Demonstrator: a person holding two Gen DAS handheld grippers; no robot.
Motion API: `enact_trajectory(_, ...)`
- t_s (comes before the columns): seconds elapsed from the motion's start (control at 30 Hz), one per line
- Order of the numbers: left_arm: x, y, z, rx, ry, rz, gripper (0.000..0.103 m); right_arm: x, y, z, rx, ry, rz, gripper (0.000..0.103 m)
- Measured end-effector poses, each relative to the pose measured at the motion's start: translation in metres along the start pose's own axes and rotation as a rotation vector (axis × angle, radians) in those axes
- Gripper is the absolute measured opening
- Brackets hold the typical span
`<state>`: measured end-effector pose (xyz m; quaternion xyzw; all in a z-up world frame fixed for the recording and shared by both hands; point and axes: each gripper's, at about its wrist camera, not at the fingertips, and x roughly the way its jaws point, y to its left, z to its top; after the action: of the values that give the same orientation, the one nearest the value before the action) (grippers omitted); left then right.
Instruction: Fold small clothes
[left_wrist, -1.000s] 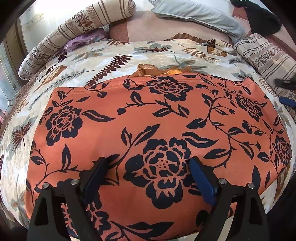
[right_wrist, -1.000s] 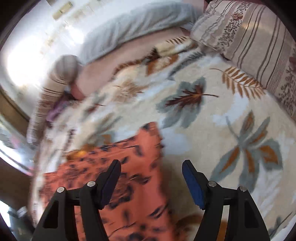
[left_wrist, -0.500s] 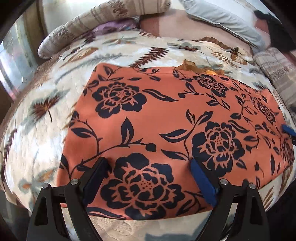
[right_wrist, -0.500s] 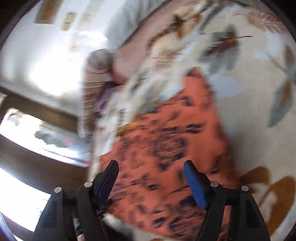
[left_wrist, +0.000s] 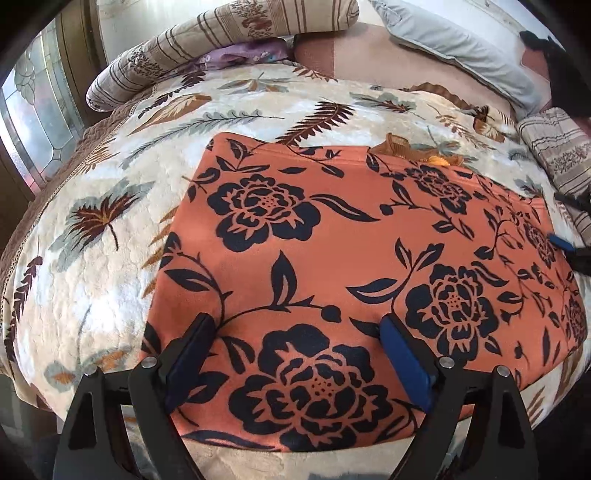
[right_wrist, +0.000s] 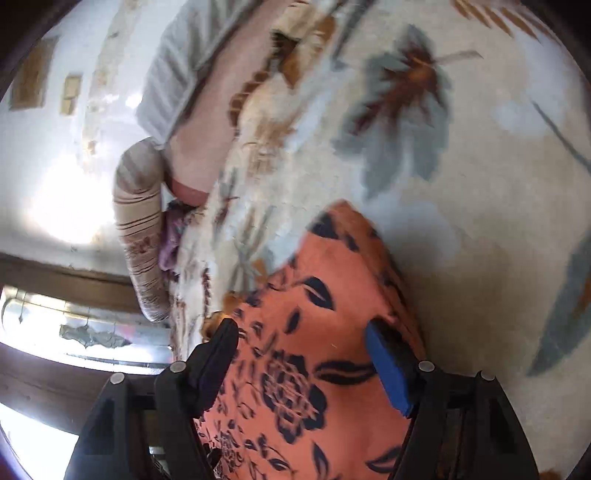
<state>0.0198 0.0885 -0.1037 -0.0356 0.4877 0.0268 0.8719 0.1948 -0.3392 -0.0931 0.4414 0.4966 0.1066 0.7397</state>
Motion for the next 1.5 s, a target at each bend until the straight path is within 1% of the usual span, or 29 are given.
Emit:
enact_trajectory(0.03,0.001,0.003,0.000,-0.008,-0.004,0.002,0.092,-0.003,0.012,0.004,-0.046,-0.016,0.026,0.075)
enact_trajectory(0.1,0.006,0.008,-0.002,-0.022,-0.005,-0.008,0.092,-0.002,0.023,0.014,-0.068,-0.031,0.054,0.075)
enact_trajectory(0.13,0.009,0.008,-0.002,-0.020,-0.005,-0.008,0.092,0.004,0.022,0.023,-0.057,-0.029,0.054,0.076)
enact_trajectory(0.2,0.009,0.004,-0.002,0.001,-0.014,0.003,0.092,0.021,0.007,0.038,-0.011,-0.023,-0.007,0.076)
enact_trajectory(0.23,0.009,0.003,-0.002,0.008,-0.013,0.006,0.092,0.028,-0.005,0.043,0.033,-0.014,0.012,0.076)
enact_trajectory(0.27,0.009,0.004,-0.001,0.008,-0.008,0.004,0.092,0.027,-0.011,0.045,0.071,-0.044,0.057,0.076)
enact_trajectory(0.33,0.008,0.007,0.000,-0.005,-0.007,-0.008,0.092,0.018,-0.003,0.040,0.071,-0.083,0.087,0.076)
enact_trajectory(0.4,0.005,0.009,0.000,-0.011,-0.013,-0.006,0.092,0.002,0.016,0.022,-0.011,-0.102,0.076,0.076)
enact_trajectory(0.47,-0.002,0.011,-0.001,-0.024,-0.035,0.006,0.092,-0.015,0.031,-0.002,-0.068,-0.095,0.087,0.076)
enact_trajectory(0.53,-0.011,0.014,-0.001,-0.037,-0.067,0.005,0.092,-0.031,0.040,-0.037,-0.103,-0.067,0.085,0.076)
enact_trajectory(0.63,-0.017,0.023,-0.003,-0.054,-0.093,0.033,0.092,-0.045,0.043,-0.088,-0.129,-0.027,0.108,0.076)
enact_trajectory(0.67,-0.013,0.026,-0.004,-0.054,-0.071,0.054,0.092,-0.046,0.043,-0.102,-0.142,-0.006,0.098,0.076)
enact_trajectory(0.73,0.002,0.032,-0.007,-0.051,-0.015,0.089,0.092,-0.046,0.039,-0.128,-0.155,-0.006,0.088,0.078)
enact_trajectory(0.77,0.009,0.037,-0.009,-0.058,0.004,0.077,0.092,-0.041,0.036,-0.136,-0.155,0.009,0.067,0.079)
enact_trajectory(0.8,0.010,0.043,-0.010,-0.088,0.004,0.047,0.092,-0.038,0.029,-0.140,-0.137,0.025,0.036,0.079)
enact_trajectory(0.83,0.005,0.046,-0.011,-0.110,0.008,0.044,0.092,-0.036,0.018,-0.144,-0.102,0.029,0.001,0.079)
enact_trajectory(0.87,0.001,0.047,-0.011,-0.119,0.012,0.047,0.092,-0.037,0.014,-0.146,-0.090,0.025,0.002,0.079)
enact_trajectory(0.93,-0.014,0.048,-0.013,-0.119,-0.022,0.045,0.092,-0.045,0.019,-0.149,-0.107,-0.008,0.016,0.079)
enact_trajectory(1.0,-0.025,0.049,-0.017,-0.113,-0.054,0.051,0.092,-0.057,0.027,-0.154,-0.143,-0.040,0.059,0.079)
enact_trajectory(1.03,-0.023,0.051,-0.019,-0.117,-0.044,0.055,0.092,-0.060,0.029,-0.156,-0.163,-0.053,0.062,0.081)
enact_trajectory(1.07,-0.015,0.056,-0.022,-0.135,-0.008,0.056,0.092,-0.060,0.027,-0.158,-0.181,-0.062,0.036,0.084)
enact_trajectory(1.1,-0.006,0.060,-0.024,-0.152,0.037,0.073,0.092,-0.053,0.019,-0.158,-0.193,-0.059,-0.017,0.084)
enact_trajectory(1.13,0.002,0.064,-0.027,-0.176,0.078,0.075,0.092,-0.049,0.010,-0.157,-0.168,-0.041,-0.049,0.084)
enact_trajectory(1.17,0.001,0.070,-0.029,-0.210,0.073,0.051,0.091,-0.046,0.001,-0.156,-0.119,-0.030,-0.028,0.084)
enact_trajectory(1.2,-0.006,0.073,-0.029,-0.225,0.055,0.060,0.091,-0.055,0.000,-0.156,-0.104,-0.043,0.005,0.084)
enact_trajectory(1.27,-0.017,0.072,-0.027,-0.214,0.012,0.086,0.091,-0.065,0.010,-0.155,-0.163,-0.074,0.032,0.084)
enact_trajectory(1.3,-0.021,0.071,-0.025,-0.203,-0.003,0.084,0.091,-0.066,0.011,-0.156,-0.174,-0.084,0.032,0.084)
enact_trajectory(1.4,-0.032,0.068,-0.022,-0.193,-0.041,0.087,0.091,-0.058,0.000,-0.156,-0.111,-0.041,0.020,0.084)
enact_trajectory(1.5,-0.040,0.064,-0.021,-0.188,-0.064,0.089,0.091,-0.063,0.002,-0.157,-0.129,-0.058,0.032,0.084)
